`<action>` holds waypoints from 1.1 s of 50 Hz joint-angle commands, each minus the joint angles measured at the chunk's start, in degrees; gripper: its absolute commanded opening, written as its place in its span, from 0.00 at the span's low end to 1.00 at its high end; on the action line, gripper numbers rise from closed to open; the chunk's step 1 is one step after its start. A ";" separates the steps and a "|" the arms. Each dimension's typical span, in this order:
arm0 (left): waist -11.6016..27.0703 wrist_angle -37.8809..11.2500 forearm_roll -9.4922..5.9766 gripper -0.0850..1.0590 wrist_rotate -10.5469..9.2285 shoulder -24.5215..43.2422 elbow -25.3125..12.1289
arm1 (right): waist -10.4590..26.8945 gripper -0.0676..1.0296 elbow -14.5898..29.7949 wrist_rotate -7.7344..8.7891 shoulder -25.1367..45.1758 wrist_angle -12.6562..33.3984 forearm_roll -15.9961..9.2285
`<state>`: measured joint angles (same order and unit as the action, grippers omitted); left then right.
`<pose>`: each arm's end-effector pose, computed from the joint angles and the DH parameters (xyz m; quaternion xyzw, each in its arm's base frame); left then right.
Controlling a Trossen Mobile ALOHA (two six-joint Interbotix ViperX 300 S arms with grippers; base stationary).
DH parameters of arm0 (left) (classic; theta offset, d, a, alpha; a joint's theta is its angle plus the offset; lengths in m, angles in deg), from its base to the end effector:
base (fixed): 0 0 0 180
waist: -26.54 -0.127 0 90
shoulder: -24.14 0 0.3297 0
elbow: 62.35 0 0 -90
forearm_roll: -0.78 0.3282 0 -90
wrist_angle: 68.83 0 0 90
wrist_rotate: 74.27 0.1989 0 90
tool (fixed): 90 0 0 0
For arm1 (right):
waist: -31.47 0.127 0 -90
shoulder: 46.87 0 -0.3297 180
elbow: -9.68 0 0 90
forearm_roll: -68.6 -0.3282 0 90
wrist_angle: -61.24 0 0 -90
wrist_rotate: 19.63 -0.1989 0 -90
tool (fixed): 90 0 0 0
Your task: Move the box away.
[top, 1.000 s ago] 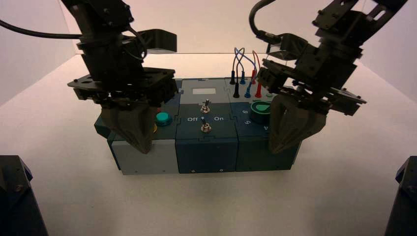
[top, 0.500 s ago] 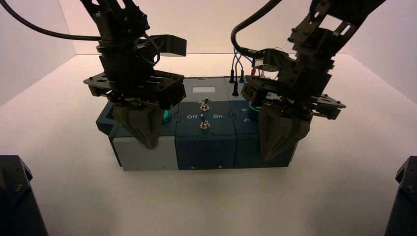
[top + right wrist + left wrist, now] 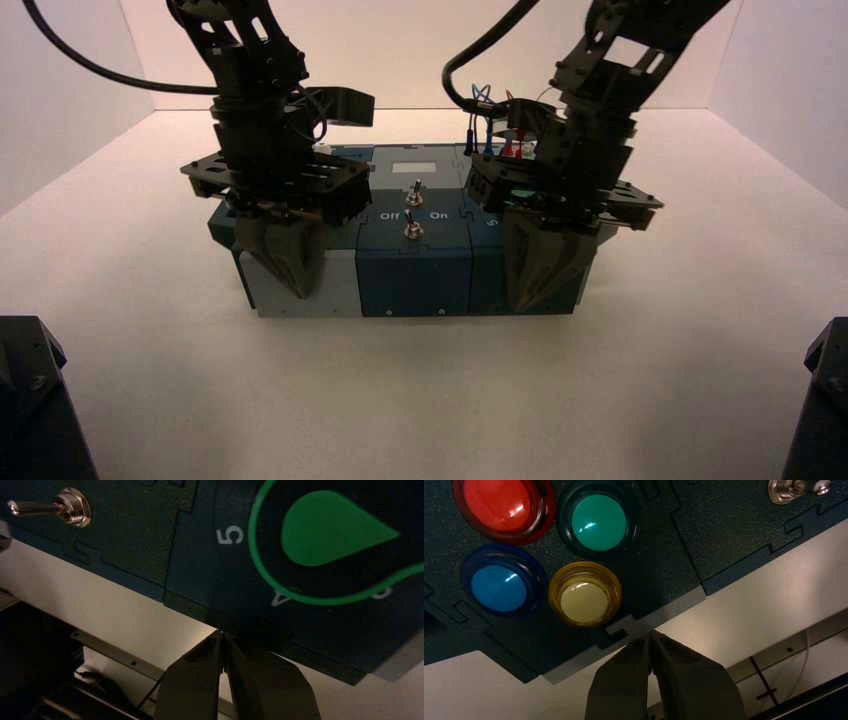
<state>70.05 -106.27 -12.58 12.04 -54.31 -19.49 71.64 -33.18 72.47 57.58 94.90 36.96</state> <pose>0.1644 -0.1946 -0.0138 0.1367 0.7127 -0.2173 0.6528 0.1690 0.2183 -0.0200 0.0030 0.7326 0.1926 0.6529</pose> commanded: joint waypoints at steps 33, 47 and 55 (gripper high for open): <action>-10.99 0.44 0.70 0.05 7.65 6.15 -11.69 | -8.35 0.04 11.78 0.18 6.33 2.37 8.70; -11.43 -0.62 1.32 0.05 7.82 -1.93 -10.28 | -8.26 0.04 10.37 0.26 3.96 2.11 9.93; -11.43 -1.14 1.32 0.05 6.86 -12.30 -8.00 | -8.26 0.04 7.65 0.26 -1.93 1.58 9.93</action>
<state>58.71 -107.24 -11.26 19.24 -60.29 -27.67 63.37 -24.92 72.47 60.39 96.83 47.06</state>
